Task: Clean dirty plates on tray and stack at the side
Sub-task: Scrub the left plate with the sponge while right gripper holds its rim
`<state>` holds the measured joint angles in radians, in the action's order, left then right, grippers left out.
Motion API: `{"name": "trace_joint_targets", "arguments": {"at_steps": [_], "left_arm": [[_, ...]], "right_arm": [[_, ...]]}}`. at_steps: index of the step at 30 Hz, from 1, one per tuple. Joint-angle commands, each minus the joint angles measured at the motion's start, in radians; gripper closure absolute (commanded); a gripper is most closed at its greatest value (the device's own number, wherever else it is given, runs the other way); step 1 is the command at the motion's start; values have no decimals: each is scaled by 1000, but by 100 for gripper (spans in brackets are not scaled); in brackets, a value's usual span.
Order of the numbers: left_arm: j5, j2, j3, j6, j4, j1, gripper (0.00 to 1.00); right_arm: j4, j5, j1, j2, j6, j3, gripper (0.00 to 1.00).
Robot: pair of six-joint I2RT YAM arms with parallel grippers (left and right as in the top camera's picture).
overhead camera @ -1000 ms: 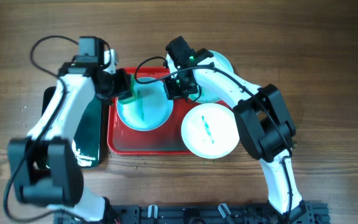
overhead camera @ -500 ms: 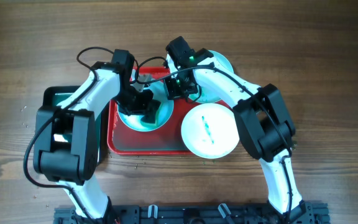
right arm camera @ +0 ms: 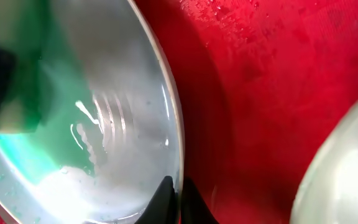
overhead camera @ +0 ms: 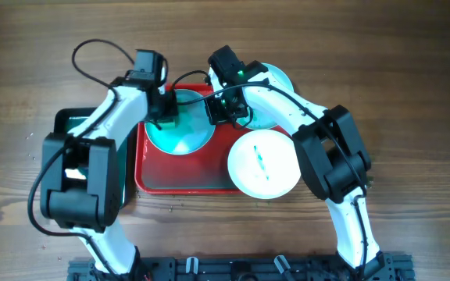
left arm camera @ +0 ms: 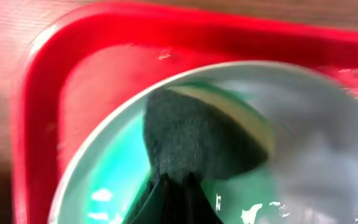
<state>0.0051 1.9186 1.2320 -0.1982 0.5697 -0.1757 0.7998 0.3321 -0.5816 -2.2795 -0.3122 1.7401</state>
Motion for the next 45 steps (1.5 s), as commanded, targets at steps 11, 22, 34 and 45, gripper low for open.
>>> {"name": "trace_joint_targets", "arguments": {"at_steps": [11, 22, 34, 45], "left_arm": [[584, 23, -4, 68, 77, -55, 96], [-181, 23, -4, -207, 80, 63, 96], [571, 23, -4, 293, 340, -8, 96], [-213, 23, -4, -291, 137, 37, 96]], "right_arm": [[-14, 70, 11, -21, -31, -27, 96], [-31, 69, 11, -21, -28, -27, 96], [-38, 71, 27, -21, -29, -27, 96], [-36, 70, 27, -21, -28, -27, 96]]}}
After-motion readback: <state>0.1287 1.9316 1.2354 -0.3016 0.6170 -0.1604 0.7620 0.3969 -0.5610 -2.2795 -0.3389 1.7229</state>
